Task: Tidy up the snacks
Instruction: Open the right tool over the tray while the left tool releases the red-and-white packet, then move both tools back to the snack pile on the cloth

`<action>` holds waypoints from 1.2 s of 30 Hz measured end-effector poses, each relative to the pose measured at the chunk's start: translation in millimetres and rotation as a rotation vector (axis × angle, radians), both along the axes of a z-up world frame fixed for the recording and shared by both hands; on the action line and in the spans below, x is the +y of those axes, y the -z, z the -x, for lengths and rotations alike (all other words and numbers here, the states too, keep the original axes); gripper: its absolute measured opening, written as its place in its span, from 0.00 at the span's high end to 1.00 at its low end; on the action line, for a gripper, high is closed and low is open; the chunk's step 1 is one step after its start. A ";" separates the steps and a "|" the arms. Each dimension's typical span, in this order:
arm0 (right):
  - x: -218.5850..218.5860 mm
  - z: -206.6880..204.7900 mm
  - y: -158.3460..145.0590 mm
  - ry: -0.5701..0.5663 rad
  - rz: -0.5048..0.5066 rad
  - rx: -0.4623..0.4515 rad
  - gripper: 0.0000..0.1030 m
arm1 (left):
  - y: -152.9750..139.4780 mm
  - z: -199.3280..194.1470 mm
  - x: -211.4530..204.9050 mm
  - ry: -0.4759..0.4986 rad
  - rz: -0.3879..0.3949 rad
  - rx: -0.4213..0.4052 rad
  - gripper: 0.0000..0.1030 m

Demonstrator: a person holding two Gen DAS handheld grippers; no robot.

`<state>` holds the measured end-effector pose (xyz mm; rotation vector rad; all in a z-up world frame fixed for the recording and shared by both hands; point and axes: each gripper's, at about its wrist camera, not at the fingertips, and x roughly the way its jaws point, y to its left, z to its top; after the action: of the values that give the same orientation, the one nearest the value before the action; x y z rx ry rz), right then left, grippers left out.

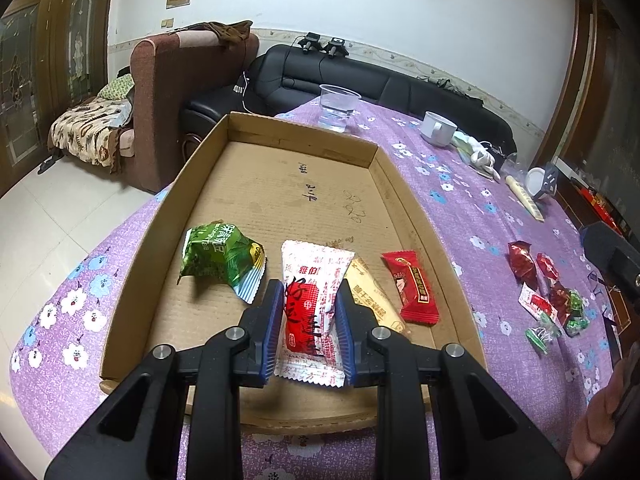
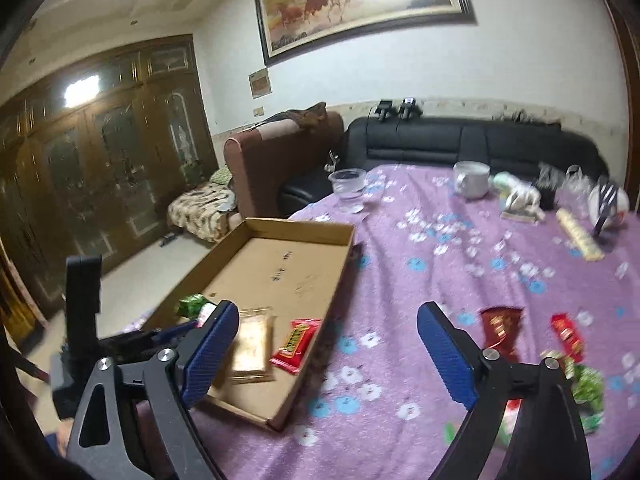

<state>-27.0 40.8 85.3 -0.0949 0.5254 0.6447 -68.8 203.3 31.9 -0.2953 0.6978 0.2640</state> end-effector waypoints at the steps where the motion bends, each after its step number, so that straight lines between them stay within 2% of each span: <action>1: 1.4 0.0 -0.5 0.000 0.032 -0.012 0.10 | -0.1 -0.3 -0.9 0.002 -0.002 0.001 0.78; 4: 5.3 0.4 5.0 -0.043 0.111 -0.017 0.11 | -0.1 -0.6 -2.1 0.003 -0.010 0.003 0.78; 7: 2.1 -12.5 16.3 -0.068 0.134 0.091 0.11 | 0.5 -2.0 -2.9 0.002 -0.014 0.009 0.78; 9: -4.1 -15.3 22.0 -0.071 0.141 0.106 0.16 | 0.5 -2.2 -3.3 0.001 -0.017 0.010 0.78; 10: -7.5 -15.0 23.7 -0.066 0.145 0.105 0.24 | 0.3 -2.2 -3.7 0.001 -0.018 0.011 0.78; 12: -15.4 -18.1 26.6 -0.057 0.150 0.119 0.26 | 1.1 -3.4 -3.9 0.003 -0.020 0.018 0.78; 18: -51.7 -39.9 33.3 -0.024 0.108 0.219 0.26 | 2.3 -6.8 -5.7 0.010 -0.029 0.039 0.77; 21: -78.4 -48.8 31.1 0.034 0.088 0.226 0.26 | 4.4 -10.9 -6.0 0.014 -0.030 0.064 0.77; 24: -101.5 -56.2 27.9 0.087 0.067 0.226 0.25 | 4.8 -12.4 -5.3 0.013 -0.030 0.075 0.70; 26: -120.0 -61.3 27.7 0.135 0.044 0.228 0.25 | 4.4 -11.5 -5.5 0.008 -0.033 0.072 0.61; 28: -136.0 -67.2 28.9 0.167 0.007 0.248 0.25 | 3.9 -10.5 -5.8 0.009 -0.035 0.069 0.59; 36: -194.7 -89.3 32.8 0.302 -0.099 0.312 0.25 | 0.7 -6.8 -12.4 0.036 -0.068 0.056 0.59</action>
<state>62.3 -153.9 52.5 0.1790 0.7899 0.3896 -61.9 190.9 31.3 -0.2109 0.7472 0.2620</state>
